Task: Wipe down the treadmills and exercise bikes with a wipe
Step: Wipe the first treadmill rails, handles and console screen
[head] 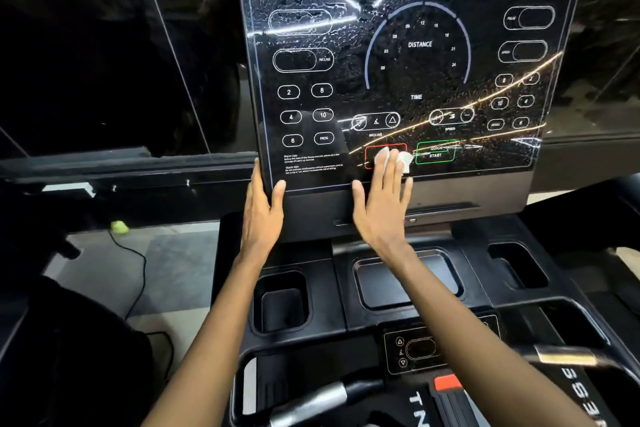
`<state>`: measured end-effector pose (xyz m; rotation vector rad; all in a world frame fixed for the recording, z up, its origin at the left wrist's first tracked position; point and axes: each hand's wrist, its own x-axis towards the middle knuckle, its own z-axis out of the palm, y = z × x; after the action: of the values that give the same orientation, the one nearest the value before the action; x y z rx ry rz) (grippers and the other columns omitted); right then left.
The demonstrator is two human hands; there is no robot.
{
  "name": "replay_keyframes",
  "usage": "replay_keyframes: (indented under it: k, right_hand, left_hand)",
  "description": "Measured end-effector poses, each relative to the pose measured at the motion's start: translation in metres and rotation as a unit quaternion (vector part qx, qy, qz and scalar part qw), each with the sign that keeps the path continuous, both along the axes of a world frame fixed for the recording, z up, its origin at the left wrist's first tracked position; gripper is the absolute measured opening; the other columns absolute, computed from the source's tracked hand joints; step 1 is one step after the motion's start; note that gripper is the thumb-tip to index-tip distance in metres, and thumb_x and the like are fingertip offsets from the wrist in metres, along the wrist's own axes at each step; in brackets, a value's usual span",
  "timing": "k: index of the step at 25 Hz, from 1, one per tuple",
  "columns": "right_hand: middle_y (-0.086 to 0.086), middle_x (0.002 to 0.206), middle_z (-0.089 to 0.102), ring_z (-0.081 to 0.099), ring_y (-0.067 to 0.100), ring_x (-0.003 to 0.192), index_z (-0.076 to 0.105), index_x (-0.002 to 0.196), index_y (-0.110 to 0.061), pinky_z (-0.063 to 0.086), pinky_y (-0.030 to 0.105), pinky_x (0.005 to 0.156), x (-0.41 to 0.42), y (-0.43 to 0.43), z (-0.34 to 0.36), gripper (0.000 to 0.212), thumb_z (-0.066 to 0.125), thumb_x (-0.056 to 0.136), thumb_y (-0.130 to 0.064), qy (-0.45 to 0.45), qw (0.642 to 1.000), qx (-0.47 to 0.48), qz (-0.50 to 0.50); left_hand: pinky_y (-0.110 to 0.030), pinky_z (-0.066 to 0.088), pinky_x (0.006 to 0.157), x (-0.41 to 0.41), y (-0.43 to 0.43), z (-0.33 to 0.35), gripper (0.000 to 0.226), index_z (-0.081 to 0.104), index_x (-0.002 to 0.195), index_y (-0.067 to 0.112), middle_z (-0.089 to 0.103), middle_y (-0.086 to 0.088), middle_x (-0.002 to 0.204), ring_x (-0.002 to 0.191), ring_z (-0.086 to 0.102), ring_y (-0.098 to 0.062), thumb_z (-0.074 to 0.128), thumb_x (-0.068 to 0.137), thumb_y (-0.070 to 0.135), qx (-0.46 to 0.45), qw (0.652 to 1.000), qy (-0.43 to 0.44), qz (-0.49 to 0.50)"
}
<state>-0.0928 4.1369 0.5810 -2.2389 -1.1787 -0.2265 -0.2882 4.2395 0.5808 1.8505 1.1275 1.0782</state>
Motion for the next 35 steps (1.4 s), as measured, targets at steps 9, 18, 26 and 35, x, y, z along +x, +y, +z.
replay_keyframes:
  k: [9, 18, 26, 35]
  right_hand:
    - [-0.006, 0.168, 0.004, 0.005, 0.016, 0.154, 0.003, 0.16, -0.027, 0.006, 0.054, 0.122, 0.01, 0.016, 0.037, 0.063, 0.029, 0.105, -0.045, -0.084, 0.992, 0.026, 0.093]
    - [0.003, 0.168, 0.003, 0.005, 0.022, 0.154, -0.001, 0.16, -0.018, 0.009, 0.051, 0.123, 0.043, -0.056, -0.039, 0.068, 0.029, 0.105, -0.044, -0.066, 0.993, -0.046, 0.086]
    - [0.007, 0.124, 0.053, 0.043, 0.03, 0.13, 0.052, 0.126, -0.01, 0.029, 0.044, 0.115, 0.057, -0.084, -0.039, 0.034, 0.047, 0.099, -0.031, -0.035, 0.998, 0.014, 0.055]
    - [-0.006, 0.111, 0.06, 0.054, 0.017, 0.112, 0.061, 0.114, -0.028, 0.029, 0.041, 0.109, 0.059, -0.076, -0.035, 0.023, 0.047, 0.098, -0.036, -0.048, 0.984, 0.014, 0.171]
  left_hand:
    - [-0.003, 0.017, 0.1, 0.015, -0.015, 0.027, 0.075, 0.009, 0.161, 0.024, 0.03, -0.002, 0.159, 0.128, 0.022, 0.012, 0.052, 0.102, 0.042, 0.018, 0.998, 0.03, 0.057]
    - [-0.033, 0.03, 0.119, 0.016, -0.012, 0.006, 0.073, 0.014, 0.159, 0.035, 0.041, 0.003, 0.157, 0.144, 0.037, -0.013, 0.054, 0.099, 0.051, 0.013, 0.996, 0.011, 0.083]
    - [-0.037, 0.037, 0.115, 0.019, -0.021, -0.003, 0.072, 0.016, 0.157, 0.038, 0.049, 0.005, 0.151, 0.138, 0.046, -0.014, 0.052, 0.098, 0.056, -0.006, 0.995, 0.008, 0.102]
    - [-0.042, 0.042, 0.11, 0.021, -0.024, -0.013, 0.07, 0.028, 0.153, 0.025, 0.056, -0.002, 0.142, 0.131, 0.051, -0.02, 0.055, 0.096, 0.056, -0.052, 0.991, 0.029, 0.123]
